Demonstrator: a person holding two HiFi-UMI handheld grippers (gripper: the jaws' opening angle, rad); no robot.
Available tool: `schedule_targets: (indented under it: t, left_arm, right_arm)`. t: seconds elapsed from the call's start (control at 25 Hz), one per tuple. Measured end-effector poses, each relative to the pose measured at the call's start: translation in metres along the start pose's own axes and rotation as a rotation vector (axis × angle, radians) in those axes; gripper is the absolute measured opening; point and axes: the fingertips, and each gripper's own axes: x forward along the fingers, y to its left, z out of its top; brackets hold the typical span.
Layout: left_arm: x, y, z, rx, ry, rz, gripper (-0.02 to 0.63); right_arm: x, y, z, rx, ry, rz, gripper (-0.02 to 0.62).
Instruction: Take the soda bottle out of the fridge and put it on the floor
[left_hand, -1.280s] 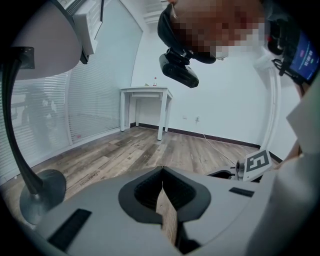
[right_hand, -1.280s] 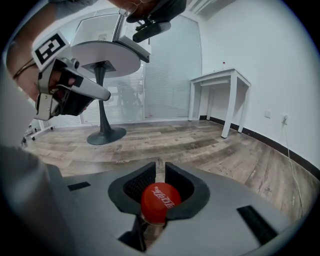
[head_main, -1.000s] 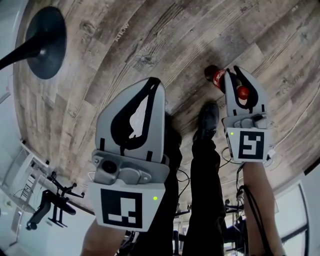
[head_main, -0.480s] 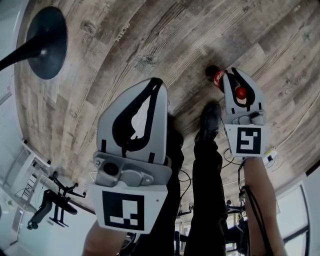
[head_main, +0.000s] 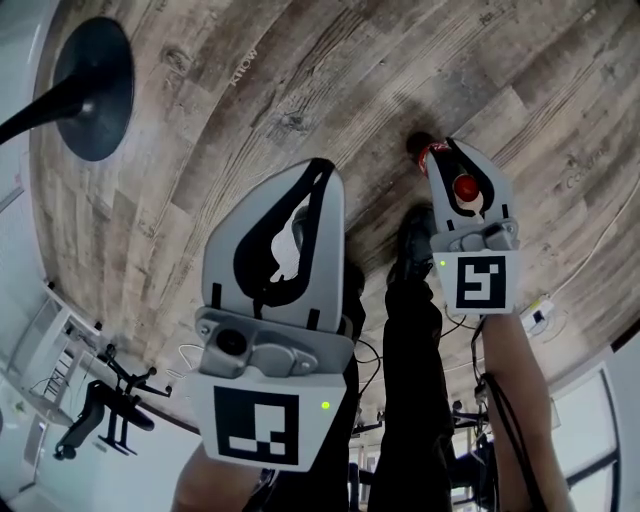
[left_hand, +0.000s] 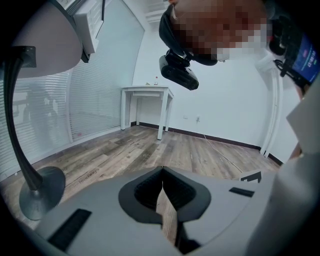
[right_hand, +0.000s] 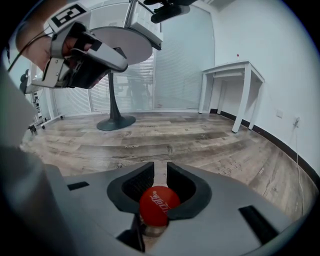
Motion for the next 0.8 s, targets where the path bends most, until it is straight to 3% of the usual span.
schedule_targets:
  t: [0.32, 0.8]
  left_arm:
    - [-0.004, 0.000, 0.000, -0.005, -0.003, 0.014, 0.017]
    - [-0.018, -0.007, 0.012, -0.003, -0.025, 0.028, 0.017]
  right_arm:
    - [-0.001, 0.024, 0.004, -0.035, 0.007, 0.083, 0.126]
    - [-0.016, 0.019, 0.035, -0.015, -0.081, 0.059, 0.121]
